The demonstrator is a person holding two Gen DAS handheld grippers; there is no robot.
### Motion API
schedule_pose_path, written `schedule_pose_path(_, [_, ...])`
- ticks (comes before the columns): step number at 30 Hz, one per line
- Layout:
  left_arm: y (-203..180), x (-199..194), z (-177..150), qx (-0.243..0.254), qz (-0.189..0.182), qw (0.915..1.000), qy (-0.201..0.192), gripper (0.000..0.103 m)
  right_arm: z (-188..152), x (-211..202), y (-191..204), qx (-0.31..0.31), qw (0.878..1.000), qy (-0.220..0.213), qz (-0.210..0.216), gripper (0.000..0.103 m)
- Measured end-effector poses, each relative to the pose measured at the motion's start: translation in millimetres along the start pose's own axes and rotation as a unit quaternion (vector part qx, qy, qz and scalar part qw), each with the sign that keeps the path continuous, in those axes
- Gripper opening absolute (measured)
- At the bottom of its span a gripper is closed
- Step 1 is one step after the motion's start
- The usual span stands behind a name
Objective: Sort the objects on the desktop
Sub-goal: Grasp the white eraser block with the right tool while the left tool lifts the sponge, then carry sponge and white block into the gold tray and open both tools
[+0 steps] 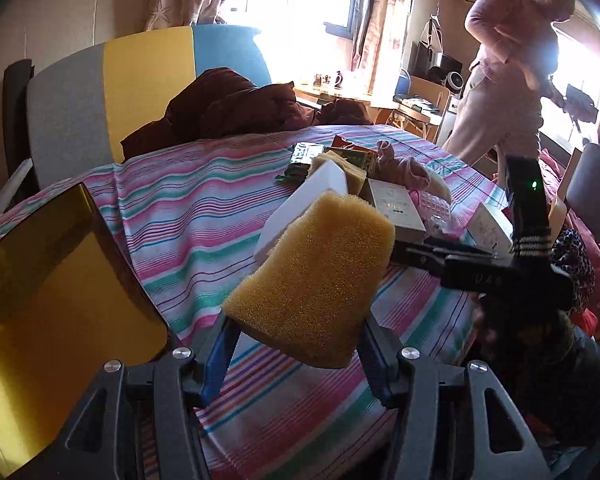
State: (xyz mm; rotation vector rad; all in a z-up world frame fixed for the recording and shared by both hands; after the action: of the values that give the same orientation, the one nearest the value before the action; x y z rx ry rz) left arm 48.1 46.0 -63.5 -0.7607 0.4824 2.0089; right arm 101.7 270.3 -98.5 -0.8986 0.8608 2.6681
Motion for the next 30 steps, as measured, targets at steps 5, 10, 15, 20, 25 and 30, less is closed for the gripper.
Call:
schedule_pose_path(5, [-7, -3, -14, 0.012, 0.000, 0.9999, -0.001, 0.057, 6, -18, 18, -0.055, 0.998, -0.013, -0.007, 0.103])
schedule_pose_path(10, [-12, -11, -22, 0.023, -0.005, 0.9997, -0.005, 0.057, 3, -24, 56, -0.184, 0.983, -0.004, 0.000, 0.095])
schedule_pose_path(15, [-8, -18, -30, 0.010, -0.007, 0.9999, -0.010, 0.058, 4, -2, 94, -0.340, 0.938, 0.058, 0.018, 0.086])
schedule_pose_path(20, [-4, -19, -31, 0.002, -0.010, 0.9998, -0.017, 0.058, 9, 40, 114, -0.442, 0.884, 0.151, 0.023, 0.083])
schedule_pose_path(25, [-3, -15, -32, 0.002, -0.018, 0.9997, -0.019, 0.059, 11, 82, 116, -0.460, 0.855, 0.238, 0.036, 0.083])
schedule_pose_path(30, [3, -9, -31, -0.008, -0.027, 0.9994, -0.019, 0.059, 14, 106, 113, -0.470, 0.842, 0.264, 0.022, 0.083])
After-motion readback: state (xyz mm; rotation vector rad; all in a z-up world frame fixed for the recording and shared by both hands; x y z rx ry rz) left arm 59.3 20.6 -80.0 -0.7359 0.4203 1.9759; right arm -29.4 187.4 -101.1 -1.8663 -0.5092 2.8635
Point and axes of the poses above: each gripper's, at about its wrist camera, not at the fingertips, and x roughly the way its jaws point, y to its left, z to its top, the point moved 2 cm from there along x, roughly the way its jaws point, and after that the axes turned 11 degrees about x, right-handed, at the moved point
